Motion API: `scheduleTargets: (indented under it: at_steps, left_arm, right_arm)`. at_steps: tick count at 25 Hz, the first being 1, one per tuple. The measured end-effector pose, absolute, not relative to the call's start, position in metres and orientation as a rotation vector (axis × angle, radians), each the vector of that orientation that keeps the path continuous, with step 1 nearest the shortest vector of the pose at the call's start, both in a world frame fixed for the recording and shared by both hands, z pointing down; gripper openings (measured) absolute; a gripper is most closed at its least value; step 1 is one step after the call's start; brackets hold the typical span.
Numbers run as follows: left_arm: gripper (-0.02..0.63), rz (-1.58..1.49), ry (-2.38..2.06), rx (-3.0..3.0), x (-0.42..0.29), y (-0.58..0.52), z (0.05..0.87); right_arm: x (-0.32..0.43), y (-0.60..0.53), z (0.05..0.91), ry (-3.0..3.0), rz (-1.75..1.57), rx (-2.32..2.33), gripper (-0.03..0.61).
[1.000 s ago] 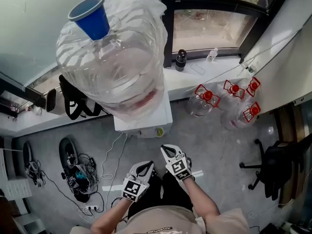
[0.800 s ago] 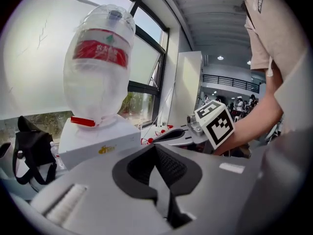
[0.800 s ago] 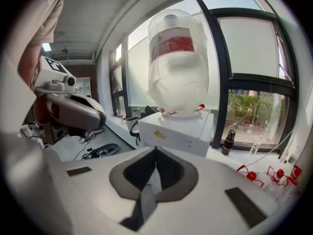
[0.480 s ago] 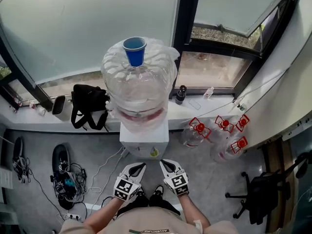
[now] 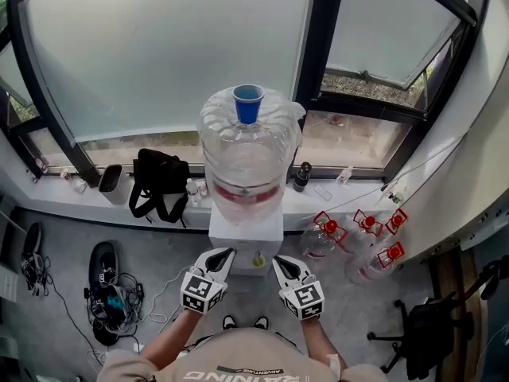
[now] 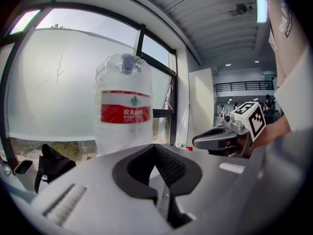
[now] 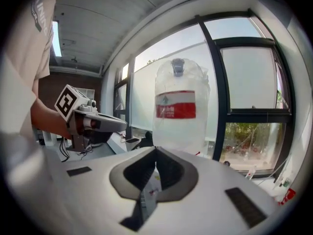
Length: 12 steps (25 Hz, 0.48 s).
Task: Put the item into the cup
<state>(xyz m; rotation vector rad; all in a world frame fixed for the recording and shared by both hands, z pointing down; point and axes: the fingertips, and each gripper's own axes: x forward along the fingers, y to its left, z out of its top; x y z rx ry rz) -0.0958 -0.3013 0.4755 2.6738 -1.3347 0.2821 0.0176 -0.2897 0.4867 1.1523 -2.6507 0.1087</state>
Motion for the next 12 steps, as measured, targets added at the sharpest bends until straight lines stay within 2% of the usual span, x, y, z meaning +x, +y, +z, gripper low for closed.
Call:
scheduleTargets:
  at_steps: [12]
  left_arm:
    - [0.008,0.18,-1.485,2.71,-0.131,-0.327,0.401]
  right_arm:
    - [-0.002,-0.296,0.391,-2.716,-0.158,1.191,0.012]
